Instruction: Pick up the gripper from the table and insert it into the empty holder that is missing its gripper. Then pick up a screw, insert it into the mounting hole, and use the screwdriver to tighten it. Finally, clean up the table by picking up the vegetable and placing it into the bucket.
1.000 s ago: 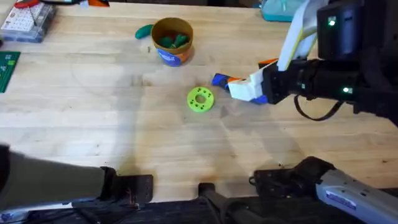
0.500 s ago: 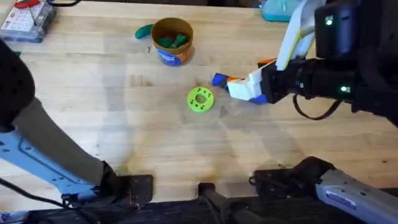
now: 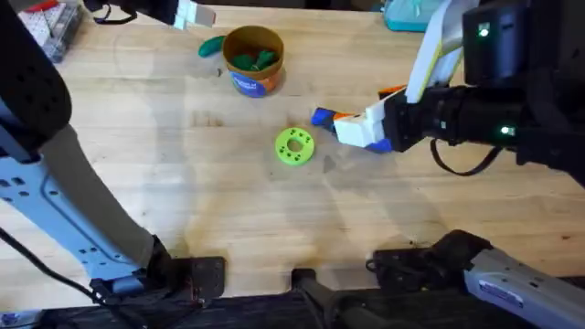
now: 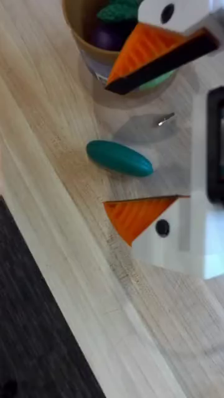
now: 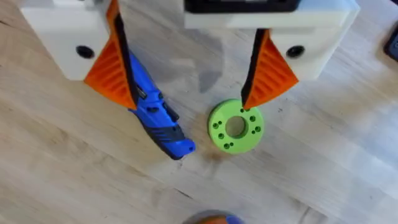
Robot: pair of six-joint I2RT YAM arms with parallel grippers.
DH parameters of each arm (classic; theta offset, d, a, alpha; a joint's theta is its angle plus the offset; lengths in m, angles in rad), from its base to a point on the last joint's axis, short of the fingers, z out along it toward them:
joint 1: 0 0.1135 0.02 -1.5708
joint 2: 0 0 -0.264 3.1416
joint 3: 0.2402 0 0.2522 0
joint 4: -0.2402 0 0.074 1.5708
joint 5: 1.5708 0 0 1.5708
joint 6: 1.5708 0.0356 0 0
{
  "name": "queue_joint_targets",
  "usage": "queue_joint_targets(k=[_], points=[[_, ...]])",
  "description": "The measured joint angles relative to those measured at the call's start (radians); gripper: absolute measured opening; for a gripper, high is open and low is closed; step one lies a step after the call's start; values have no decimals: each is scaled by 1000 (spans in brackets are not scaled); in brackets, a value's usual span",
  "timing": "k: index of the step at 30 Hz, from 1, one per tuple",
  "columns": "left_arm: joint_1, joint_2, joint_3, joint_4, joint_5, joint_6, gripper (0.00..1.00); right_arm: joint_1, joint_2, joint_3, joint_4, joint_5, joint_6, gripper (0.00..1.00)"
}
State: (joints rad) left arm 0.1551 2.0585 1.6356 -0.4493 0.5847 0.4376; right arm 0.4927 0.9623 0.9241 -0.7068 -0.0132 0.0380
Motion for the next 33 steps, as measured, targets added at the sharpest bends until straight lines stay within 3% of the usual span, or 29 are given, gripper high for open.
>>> queue_joint_targets(k=[6,15,22,28,33], points=[[0,47,0,6,3,70,966,0,0,0,0,0,0,962],[1,154,0,20,3,90,875,0,0,0,0,0,0,962],[1,175,0,39,37,95,743,0,0,0,0,0,0,962],[1,175,1,43,87,99,509,0,0,0,0,0,0,962],[1,175,1,41,94,101,500,0,0,0,0,0,0,962]])
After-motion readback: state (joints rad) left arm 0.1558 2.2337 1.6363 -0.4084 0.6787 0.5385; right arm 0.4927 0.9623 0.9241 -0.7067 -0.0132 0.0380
